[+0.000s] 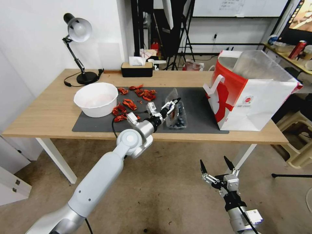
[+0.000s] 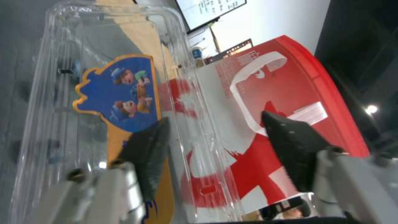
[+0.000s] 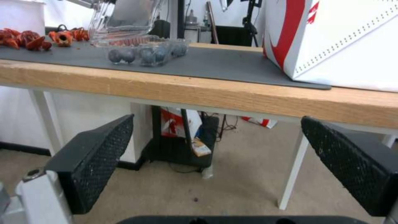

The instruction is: Close the takeout container lid, then place the container into the takeout bag.

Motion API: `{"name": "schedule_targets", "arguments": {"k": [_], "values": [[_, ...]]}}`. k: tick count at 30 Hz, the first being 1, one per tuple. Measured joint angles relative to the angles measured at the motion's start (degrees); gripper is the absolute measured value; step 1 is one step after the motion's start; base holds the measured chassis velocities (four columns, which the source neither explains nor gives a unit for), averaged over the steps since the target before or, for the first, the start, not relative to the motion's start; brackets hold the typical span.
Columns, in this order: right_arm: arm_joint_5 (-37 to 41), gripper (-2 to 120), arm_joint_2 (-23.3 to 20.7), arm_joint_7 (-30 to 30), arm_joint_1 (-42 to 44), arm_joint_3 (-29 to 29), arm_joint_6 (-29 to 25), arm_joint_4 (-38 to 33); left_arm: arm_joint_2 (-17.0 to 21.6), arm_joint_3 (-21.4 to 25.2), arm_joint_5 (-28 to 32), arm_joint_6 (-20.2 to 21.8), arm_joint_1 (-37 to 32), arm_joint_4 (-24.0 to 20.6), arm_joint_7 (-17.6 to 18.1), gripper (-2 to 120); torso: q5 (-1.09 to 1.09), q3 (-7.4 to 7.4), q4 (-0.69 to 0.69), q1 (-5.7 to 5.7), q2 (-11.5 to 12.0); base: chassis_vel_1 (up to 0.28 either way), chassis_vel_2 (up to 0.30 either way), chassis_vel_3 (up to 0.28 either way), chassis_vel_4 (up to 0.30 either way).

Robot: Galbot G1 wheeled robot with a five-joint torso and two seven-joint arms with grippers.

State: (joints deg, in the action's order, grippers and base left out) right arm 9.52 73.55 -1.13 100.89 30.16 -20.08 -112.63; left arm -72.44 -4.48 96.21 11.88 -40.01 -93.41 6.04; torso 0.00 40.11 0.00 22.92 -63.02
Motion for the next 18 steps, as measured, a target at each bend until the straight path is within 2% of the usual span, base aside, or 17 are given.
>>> {"name": "schedule_targets", "arguments": {"k": [1, 4, 5, 9, 10, 12, 13, 16, 18], "values": [[0.00, 100, 0.00, 0.00, 0.00, 0.00, 0.00, 0.00, 0.00, 0.00, 0.00, 0.00, 0.00, 0.00, 0.00, 55, 0.00, 0.00, 0.00, 0.00, 0.00, 0.000, 0.000, 0.000, 0.000], [0.04, 100, 0.01, 0.00, 0.14, -0.01, -0.01, -0.34, -0.35, -0.63, -1.13, 0.01, 0.43, 0.47, 1.16, 40, 0.00, 0.00, 0.00, 0.00, 0.00, 0.000, 0.000, 0.000, 0.000], [0.04, 100, 0.01, 0.00, 0.14, -0.01, -0.01, -0.34, -0.35, -0.63, -1.13, 0.01, 0.43, 0.47, 1.16, 40, 0.00, 0.00, 0.00, 0.00, 0.00, 0.000, 0.000, 0.000, 0.000], [0.05, 100, 0.02, 0.00, 0.27, -0.03, -0.01, -0.86, -0.49, -1.33, -2.18, 0.09, 1.08, 1.50, 3.41, 23, 0.00, 0.00, 0.00, 0.00, 0.00, 0.000, 0.000, 0.000, 0.000], [0.05, 100, 0.02, 0.00, 0.27, -0.03, -0.01, -0.86, -0.49, -1.33, -2.18, 0.09, 1.08, 1.50, 3.41, 23, 0.00, 0.00, 0.00, 0.00, 0.00, 0.000, 0.000, 0.000, 0.000], [0.26, 100, -0.06, -0.04, 0.42, -0.04, 0.16, -1.49, -0.45, -1.50, -2.35, 0.59, 1.47, 1.74, 4.83, 11, 0.00, 0.00, 0.00, 0.00, 0.00, 0.000, 0.000, 0.000, 0.000], [0.26, 100, -0.06, -0.04, 0.42, -0.04, 0.16, -1.49, -0.45, -1.50, -2.35, 0.59, 1.47, 1.74, 4.83, 11, 0.00, 0.00, 0.00, 0.00, 0.00, 0.000, 0.000, 0.000, 0.000], [1.03, 100, -0.49, -0.09, 0.40, -0.02, 1.02, -2.76, -0.24, -1.70, -3.25, 1.62, 1.81, 1.87, 7.35, 0, 0.00, 0.00, 0.00, 0.00, -0.01, 0.000, 0.000, 0.000, 0.000], [1.19, 100, -0.60, -0.09, 0.34, 0.00, 1.17, -2.97, -0.18, -1.73, -3.53, 1.90, 1.86, 1.91, 7.84, 0, 0.00, 0.00, 0.00, 0.00, -0.01, 0.000, 0.000, 0.000, 0.000]]}}
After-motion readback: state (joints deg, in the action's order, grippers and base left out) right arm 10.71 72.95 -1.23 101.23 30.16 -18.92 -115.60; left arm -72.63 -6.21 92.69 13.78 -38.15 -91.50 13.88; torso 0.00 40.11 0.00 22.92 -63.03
